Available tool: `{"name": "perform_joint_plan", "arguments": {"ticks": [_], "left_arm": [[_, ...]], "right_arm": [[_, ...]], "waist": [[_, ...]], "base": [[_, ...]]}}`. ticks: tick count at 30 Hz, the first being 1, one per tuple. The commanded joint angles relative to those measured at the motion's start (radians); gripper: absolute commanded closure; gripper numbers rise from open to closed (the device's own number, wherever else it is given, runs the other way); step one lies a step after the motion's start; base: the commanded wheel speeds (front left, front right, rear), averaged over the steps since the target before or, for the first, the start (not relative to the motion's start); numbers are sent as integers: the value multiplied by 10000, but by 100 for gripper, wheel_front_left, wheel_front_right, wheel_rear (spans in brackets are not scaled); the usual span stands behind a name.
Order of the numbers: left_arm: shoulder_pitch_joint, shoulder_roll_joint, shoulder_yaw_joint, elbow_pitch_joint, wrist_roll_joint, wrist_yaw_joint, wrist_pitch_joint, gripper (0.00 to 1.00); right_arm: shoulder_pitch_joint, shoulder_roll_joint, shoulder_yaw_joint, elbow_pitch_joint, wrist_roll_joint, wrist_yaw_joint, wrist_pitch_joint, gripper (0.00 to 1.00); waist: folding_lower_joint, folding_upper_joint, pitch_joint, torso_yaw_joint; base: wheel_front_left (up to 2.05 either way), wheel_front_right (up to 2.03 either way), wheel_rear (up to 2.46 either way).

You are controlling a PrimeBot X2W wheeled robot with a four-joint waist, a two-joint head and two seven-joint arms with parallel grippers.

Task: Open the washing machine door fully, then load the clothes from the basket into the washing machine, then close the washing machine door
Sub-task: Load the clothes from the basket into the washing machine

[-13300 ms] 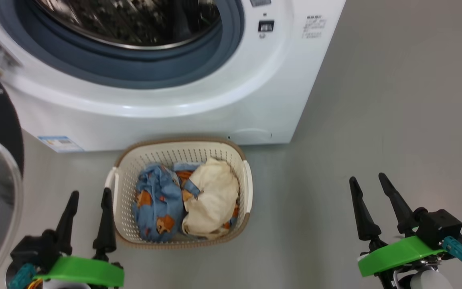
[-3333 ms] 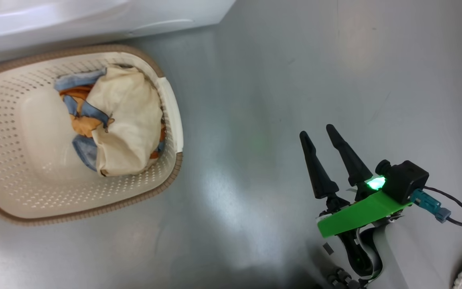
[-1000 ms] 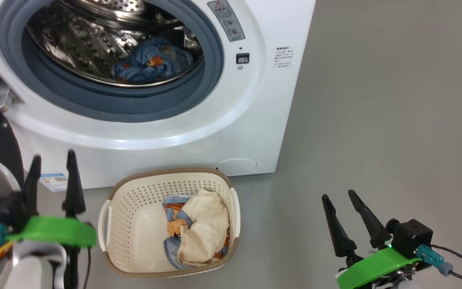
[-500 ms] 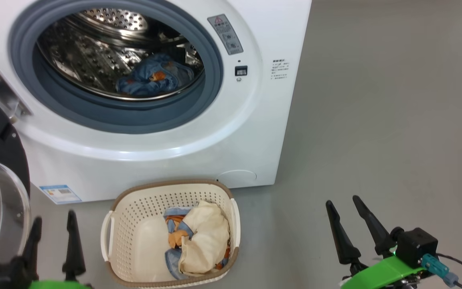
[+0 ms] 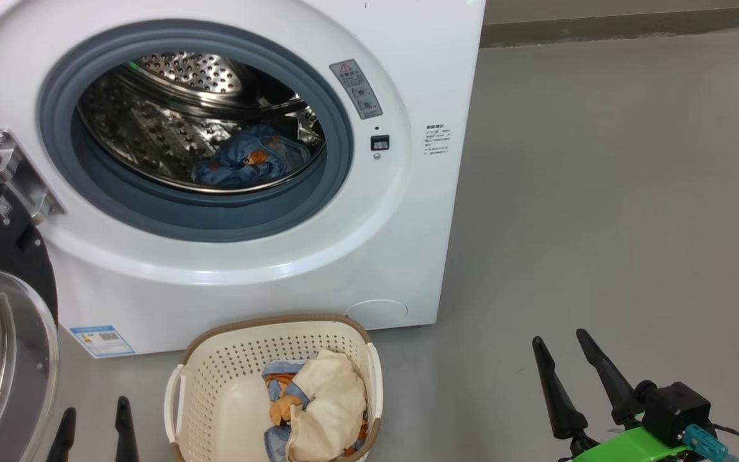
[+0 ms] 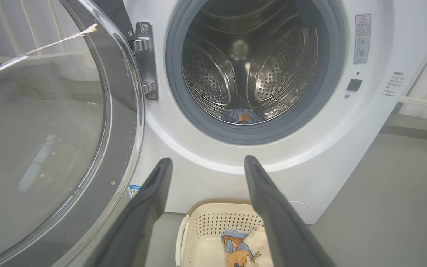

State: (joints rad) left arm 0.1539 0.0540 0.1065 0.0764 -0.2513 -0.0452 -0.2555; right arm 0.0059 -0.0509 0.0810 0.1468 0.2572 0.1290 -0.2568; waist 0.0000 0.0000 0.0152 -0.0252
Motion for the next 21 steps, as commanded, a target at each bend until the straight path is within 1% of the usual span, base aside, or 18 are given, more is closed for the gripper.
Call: {"name": "perform_joint_plan", "arguments": {"ticks": [1,21], "left_arm": [[-106,92,309,-332,110,49,-63,0],[428,18,265,-401,271,-17,-63,0]], "right_arm": [[34,7,188,-309,-19,17,-49,0],[301,7,14,-545,-190,17,-49,0]], "waist": [[0,0,-20,-20],[0,0,-125,-36]], "base": [[0,0,0],[0,0,0]]}}
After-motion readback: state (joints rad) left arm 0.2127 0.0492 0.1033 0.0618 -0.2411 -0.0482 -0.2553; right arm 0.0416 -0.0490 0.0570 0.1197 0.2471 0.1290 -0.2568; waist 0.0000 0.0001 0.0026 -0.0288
